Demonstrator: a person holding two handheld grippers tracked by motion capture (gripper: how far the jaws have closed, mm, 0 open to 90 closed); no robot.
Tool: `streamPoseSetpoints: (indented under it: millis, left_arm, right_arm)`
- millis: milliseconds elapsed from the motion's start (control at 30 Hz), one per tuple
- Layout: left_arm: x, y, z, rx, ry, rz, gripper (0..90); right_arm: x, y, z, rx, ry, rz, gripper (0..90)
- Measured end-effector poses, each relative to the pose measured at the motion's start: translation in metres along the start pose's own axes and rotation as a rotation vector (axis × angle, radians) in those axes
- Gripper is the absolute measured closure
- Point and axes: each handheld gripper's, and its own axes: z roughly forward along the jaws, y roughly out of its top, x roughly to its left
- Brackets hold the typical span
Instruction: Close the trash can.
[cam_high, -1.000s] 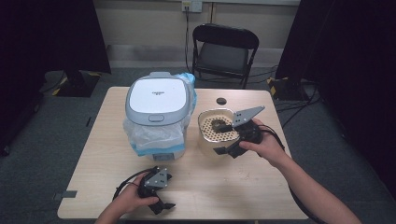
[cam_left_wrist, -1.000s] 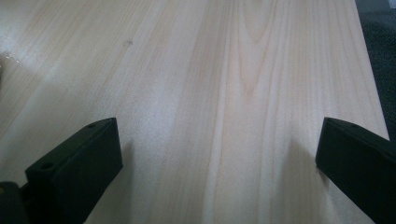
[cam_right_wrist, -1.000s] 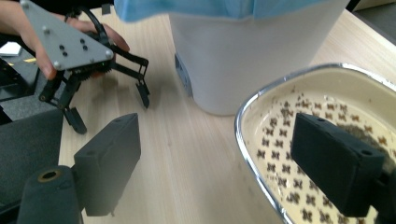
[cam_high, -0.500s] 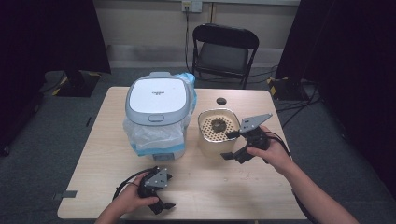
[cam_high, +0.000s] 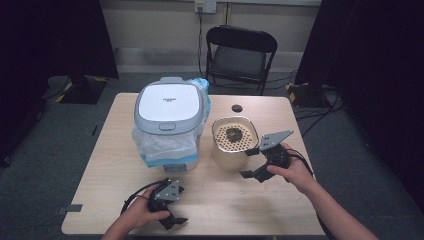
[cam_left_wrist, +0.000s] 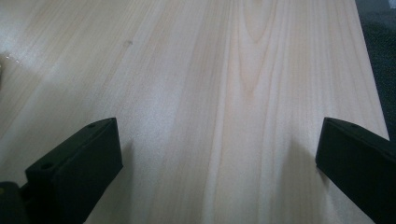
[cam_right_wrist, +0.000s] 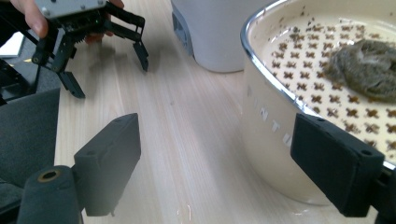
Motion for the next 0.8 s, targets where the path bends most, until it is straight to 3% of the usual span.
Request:
streamPoseSetpoints:
  millis: [800]
  left_arm:
    - [0.0,0.0,0.0,0.003,0.0,0.001,0.0]
  right_arm:
    - [-0.001,-0.038,0.005,0.011,-0.011,0.035,15.7]
